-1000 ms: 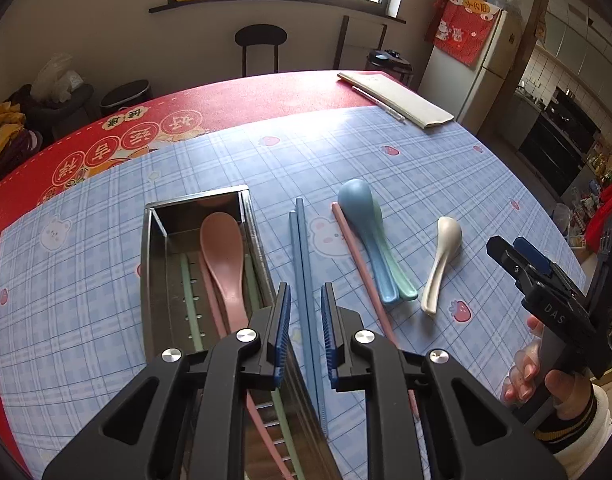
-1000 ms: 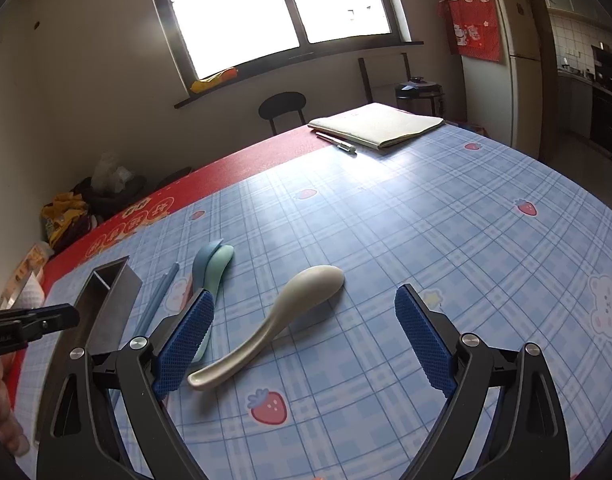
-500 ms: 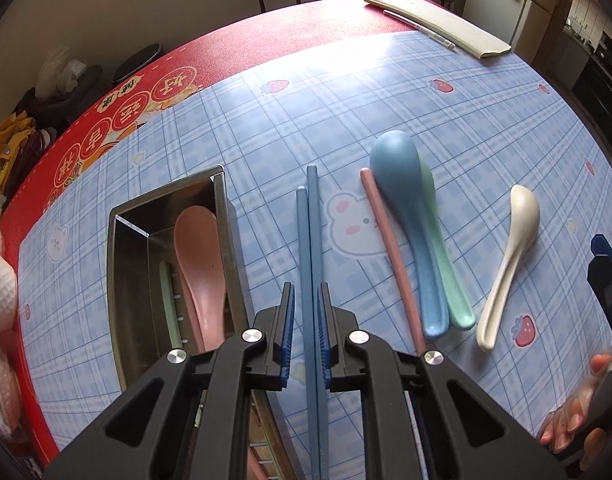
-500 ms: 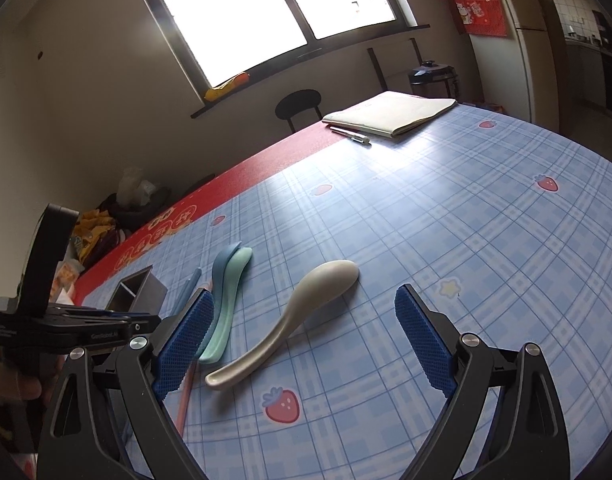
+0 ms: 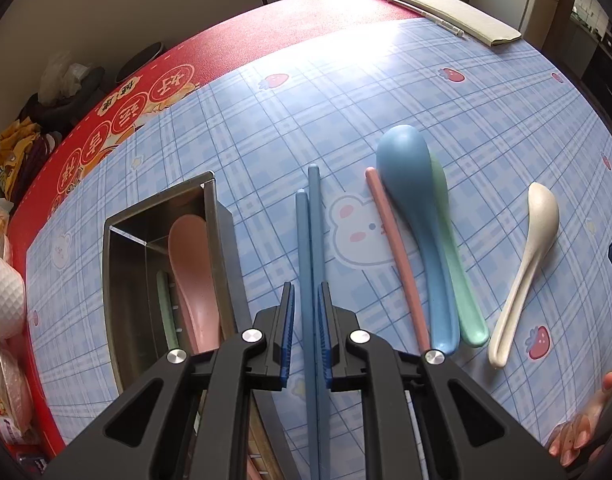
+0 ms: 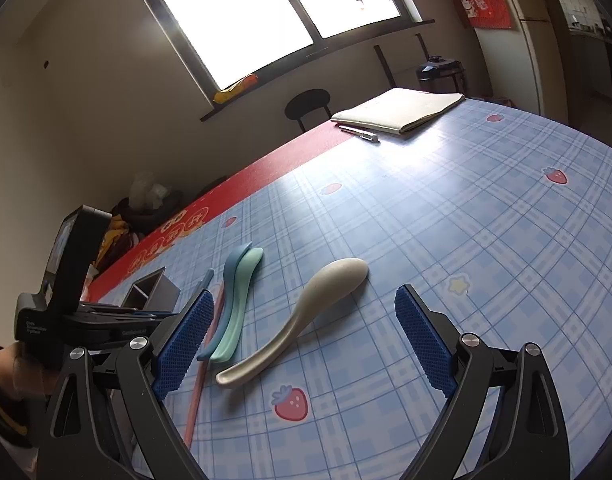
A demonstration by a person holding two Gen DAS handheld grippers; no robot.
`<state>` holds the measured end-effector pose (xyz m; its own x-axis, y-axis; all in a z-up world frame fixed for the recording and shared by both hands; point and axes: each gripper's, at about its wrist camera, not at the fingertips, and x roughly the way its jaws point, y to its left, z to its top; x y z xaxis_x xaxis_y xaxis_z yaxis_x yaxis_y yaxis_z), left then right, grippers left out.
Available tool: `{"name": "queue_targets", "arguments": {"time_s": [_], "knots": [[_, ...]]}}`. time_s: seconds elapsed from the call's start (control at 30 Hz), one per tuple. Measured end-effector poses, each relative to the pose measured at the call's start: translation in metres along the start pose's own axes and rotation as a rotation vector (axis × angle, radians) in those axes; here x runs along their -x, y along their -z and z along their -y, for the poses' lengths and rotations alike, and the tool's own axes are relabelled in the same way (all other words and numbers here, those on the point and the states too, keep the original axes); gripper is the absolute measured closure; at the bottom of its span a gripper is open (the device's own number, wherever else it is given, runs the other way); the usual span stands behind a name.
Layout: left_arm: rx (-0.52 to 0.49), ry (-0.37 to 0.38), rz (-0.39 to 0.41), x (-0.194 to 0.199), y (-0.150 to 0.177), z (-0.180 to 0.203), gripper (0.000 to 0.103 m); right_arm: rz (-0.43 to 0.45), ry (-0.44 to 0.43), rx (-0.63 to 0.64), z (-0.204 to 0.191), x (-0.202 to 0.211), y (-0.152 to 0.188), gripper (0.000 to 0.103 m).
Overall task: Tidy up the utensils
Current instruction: 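Lower the left gripper onto a blue chopstick and close on it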
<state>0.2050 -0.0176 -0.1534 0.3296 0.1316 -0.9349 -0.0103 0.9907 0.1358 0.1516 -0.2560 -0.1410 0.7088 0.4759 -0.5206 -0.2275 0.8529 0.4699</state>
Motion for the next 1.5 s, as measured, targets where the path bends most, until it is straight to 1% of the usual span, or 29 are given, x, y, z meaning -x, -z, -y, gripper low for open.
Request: {"name": "queue_targets", "arguments": {"time_s": [0.03, 0.13, 0.33, 0.43, 0.5, 0.53, 0.6, 0.73, 0.8, 0.93, 1.0, 1.17, 1.27, 1.37, 1.5], "knots": [[-0.002, 0.014, -0.014, -0.002, 0.000, 0.000, 0.091, 0.001, 0.000, 0.001, 0.000, 0.000, 0.000, 0.014], [-0.009, 0.027, -0.015, -0.002, 0.003, 0.002, 0.090, 0.000, -0.002, 0.001, 0.000, 0.000, 0.000, 0.014], [0.027, 0.106, -0.026, 0.000, 0.006, 0.002, 0.090, 0.000, -0.003, 0.000, 0.000, 0.000, 0.000, 0.014], [0.044, 0.164, -0.029, 0.002, 0.008, 0.009, 0.090, -0.002, -0.002, -0.007, 0.001, -0.001, 0.000, 0.014], [0.036, 0.202, -0.033, 0.003, 0.007, 0.016, 0.090, -0.003, 0.000, -0.011, 0.001, -0.002, 0.000, 0.014], [0.025, 0.203, -0.032, 0.004, 0.007, 0.020, 0.090, -0.002, 0.000, -0.013, 0.000, -0.002, 0.001, 0.014], [0.007, 0.178, -0.015, 0.009, 0.006, 0.024, 0.090, -0.001, -0.001, -0.015, 0.001, -0.002, 0.001, 0.014], [0.014, 0.113, 0.001, 0.012, 0.008, 0.013, 0.090, -0.001, -0.007, -0.027, 0.003, -0.002, 0.002, 0.014], [0.021, 0.124, -0.009, 0.010, 0.012, 0.008, 0.090, -0.005, -0.008, -0.027, 0.002, -0.003, 0.002, 0.014], [0.014, 0.156, -0.012, 0.008, 0.018, 0.013, 0.090, -0.003, -0.006, -0.020, 0.001, -0.003, 0.002, 0.014], [-0.008, 0.148, -0.004, 0.009, 0.018, 0.017, 0.090, 0.000, 0.000, -0.026, 0.001, -0.003, 0.002, 0.014], [-0.020, 0.127, -0.007, 0.008, 0.020, 0.019, 0.090, -0.006, -0.002, -0.046, 0.004, -0.003, 0.002, 0.014], [-0.029, 0.136, -0.031, 0.007, 0.027, 0.023, 0.090, -0.006, -0.003, -0.043, 0.003, -0.003, 0.003, 0.014], [-0.068, 0.102, -0.017, 0.008, 0.032, 0.029, 0.090, -0.006, -0.004, -0.041, 0.003, -0.003, 0.002, 0.014], [-0.068, 0.086, -0.009, 0.009, 0.034, 0.031, 0.090, -0.006, -0.005, -0.047, 0.004, -0.004, 0.002, 0.014]]}}
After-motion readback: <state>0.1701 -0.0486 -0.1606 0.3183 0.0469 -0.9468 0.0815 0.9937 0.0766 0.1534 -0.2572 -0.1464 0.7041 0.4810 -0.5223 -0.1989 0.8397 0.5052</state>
